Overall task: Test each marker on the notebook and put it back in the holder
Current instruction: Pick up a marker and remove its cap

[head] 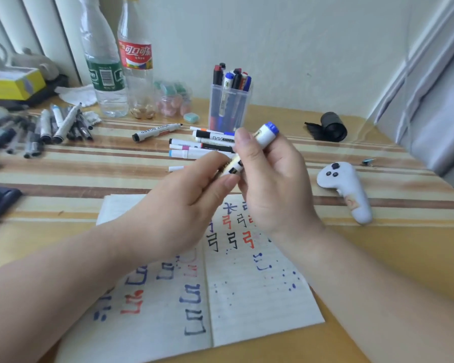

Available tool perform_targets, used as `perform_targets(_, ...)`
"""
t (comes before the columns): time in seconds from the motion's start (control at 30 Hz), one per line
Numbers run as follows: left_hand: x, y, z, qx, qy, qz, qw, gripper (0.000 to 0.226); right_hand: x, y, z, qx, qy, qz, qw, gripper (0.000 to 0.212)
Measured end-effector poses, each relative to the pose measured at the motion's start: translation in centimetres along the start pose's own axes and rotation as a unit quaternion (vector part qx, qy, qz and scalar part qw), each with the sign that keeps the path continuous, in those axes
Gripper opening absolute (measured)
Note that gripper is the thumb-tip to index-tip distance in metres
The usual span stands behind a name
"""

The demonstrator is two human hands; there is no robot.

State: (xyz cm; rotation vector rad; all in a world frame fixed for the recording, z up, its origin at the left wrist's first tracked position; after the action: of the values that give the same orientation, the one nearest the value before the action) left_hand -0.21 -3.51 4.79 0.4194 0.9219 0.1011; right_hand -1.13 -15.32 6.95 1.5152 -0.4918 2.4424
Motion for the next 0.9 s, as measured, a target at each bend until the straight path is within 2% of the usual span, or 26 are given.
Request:
perform_targets(0.13,0.5,-0.6,-0.4,0.022,0.048,-0.062,0.997,0.025,-0.5,0.4,-0.9,-0.037,-0.010,-0.023,0.999,0.031)
perform_targets(0.3,0.4,0.1,-0.4,0.023,0.062,-0.025,0.998,0.023,-1.1,0.0,-1.2,0.017,-0.018,-0.046,0.999,0.031)
perform_targets(0.4,0.7,0.1,-0.6,0.058,0.078,-0.017,0.995,0.031,-1.7,-0.1,-1.4,0.024,-0.036,-0.023,0.999,0.022)
perform_targets(0.47,1.2,0.2,-0.8,0.098,0.122,0.004,0.988,0.040,-2.2,0.0,-1.3,0.023,-0.043,-0.017,0.999,0.019)
perform_targets(0.53,2.0,0.8,-0.7,0.121,0.172,0.071,0.975,0.050,-2.2,0.8,-1.0,-0.007,-0.046,-0.016,0.999,0.023)
perform_targets(0.6,3.3,2.1,-0.4,0.108,0.203,0.158,0.960,0.058,-2.1,2.5,-0.3,-0.076,-0.043,-0.033,0.996,0.026)
perform_targets(0.73,4.9,2.7,0.4,0.089,0.131,0.359,0.920,0.058,-2.3,5.0,0.7,-0.150,-0.057,-0.092,0.983,0.038)
perform_targets(0.83,5.0,1.7,0.9,0.072,0.049,0.472,0.877,0.052,-3.8,5.0,0.9,-0.113,-0.120,-0.087,0.982,0.039)
perform_targets(0.9,4.6,1.1,1.2,0.064,0.024,0.508,0.859,0.056,-4.4,4.2,0.5,-0.070,-0.140,-0.087,0.984,0.039)
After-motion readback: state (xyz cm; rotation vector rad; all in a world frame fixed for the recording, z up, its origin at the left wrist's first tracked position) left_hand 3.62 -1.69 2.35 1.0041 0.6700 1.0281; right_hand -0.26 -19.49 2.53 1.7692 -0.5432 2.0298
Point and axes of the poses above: each hand's wrist, its own z-axis towards the middle knuckle, its own y-axis out of the back of the hand, x = y × z, the point moved 8 cm from there along z, towards the middle knuckle, and after that the axes turned 15 degrees about -x, right-handed, at the moved point
